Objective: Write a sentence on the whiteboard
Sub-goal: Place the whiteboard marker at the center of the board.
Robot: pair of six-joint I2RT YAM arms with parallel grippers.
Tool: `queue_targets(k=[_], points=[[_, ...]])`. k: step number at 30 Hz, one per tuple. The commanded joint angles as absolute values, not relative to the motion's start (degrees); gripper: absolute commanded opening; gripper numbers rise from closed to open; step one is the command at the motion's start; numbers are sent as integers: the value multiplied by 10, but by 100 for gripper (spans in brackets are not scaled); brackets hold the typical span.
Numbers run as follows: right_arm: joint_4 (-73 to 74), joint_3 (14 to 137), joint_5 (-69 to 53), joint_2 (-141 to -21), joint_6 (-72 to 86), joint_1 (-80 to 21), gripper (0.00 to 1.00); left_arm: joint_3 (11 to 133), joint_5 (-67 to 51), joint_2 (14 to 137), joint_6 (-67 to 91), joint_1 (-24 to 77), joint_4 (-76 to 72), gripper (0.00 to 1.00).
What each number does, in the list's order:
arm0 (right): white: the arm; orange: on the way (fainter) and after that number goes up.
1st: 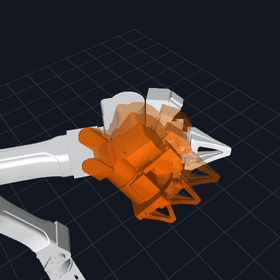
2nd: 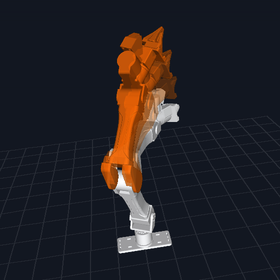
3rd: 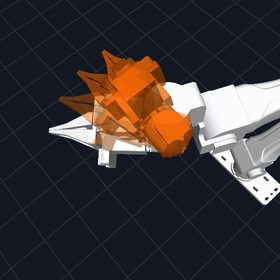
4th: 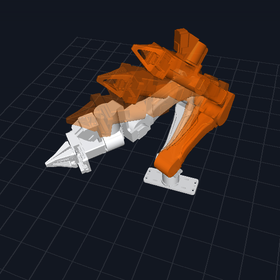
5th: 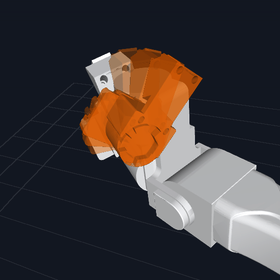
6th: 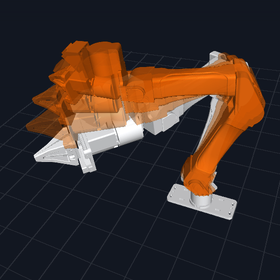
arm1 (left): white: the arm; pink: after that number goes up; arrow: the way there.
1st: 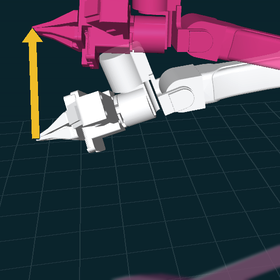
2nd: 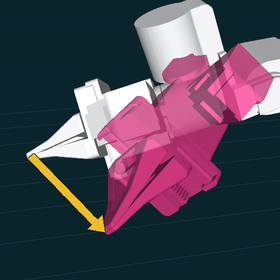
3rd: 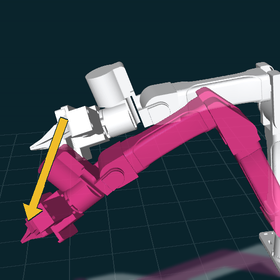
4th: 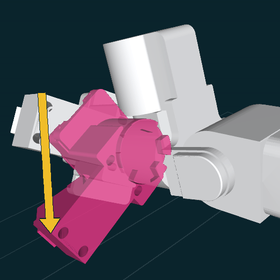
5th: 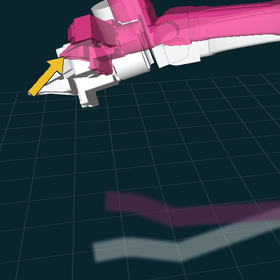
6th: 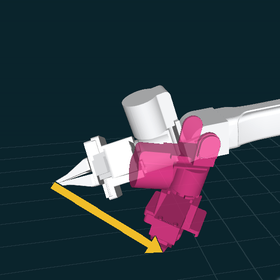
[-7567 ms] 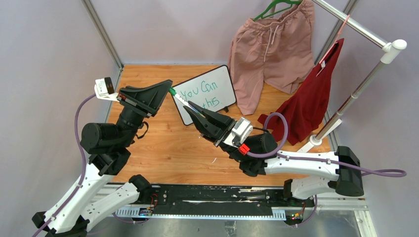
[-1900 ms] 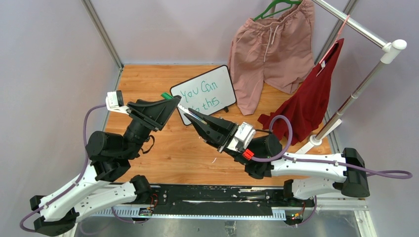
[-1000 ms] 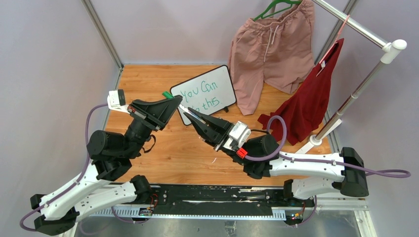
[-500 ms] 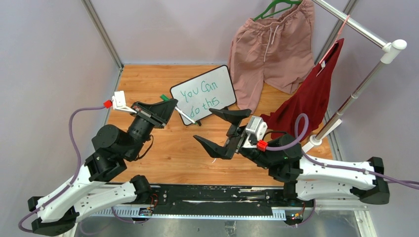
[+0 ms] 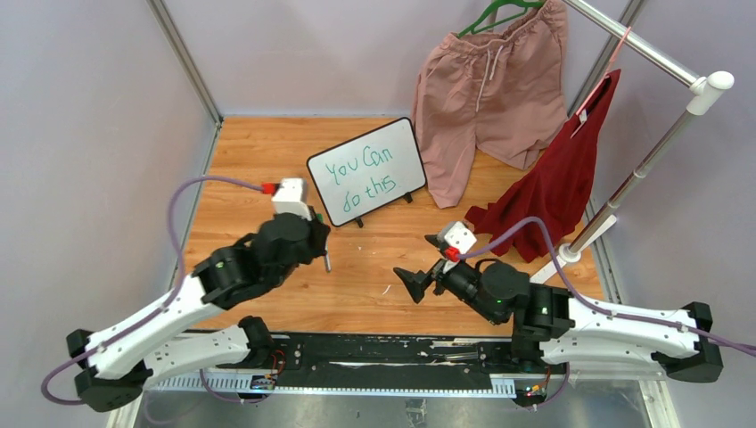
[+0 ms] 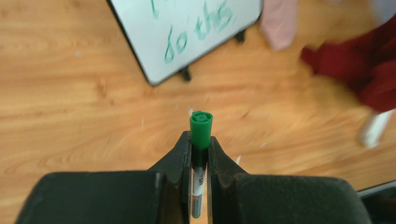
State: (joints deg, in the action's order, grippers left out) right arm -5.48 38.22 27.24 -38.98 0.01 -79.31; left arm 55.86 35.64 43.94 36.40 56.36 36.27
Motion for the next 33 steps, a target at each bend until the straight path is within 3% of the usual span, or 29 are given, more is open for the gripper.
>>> queue_targets(k=[1,5,15,27,33], points=[[44,354,365,-407,115,-773,98,502,282,508,387,545,423,0],[41,337,364,-430,140,-768,98,464,194,573,386,486,392,0],[42,323,364,-429,131,-767,99,372,108,676,408,391,305,0],[40,345,356,-462,125,-765,98,346,86,760,400,342,231,1],[37,351,357,-472,120,-765,98,348,85,782,399,329,210,15]])
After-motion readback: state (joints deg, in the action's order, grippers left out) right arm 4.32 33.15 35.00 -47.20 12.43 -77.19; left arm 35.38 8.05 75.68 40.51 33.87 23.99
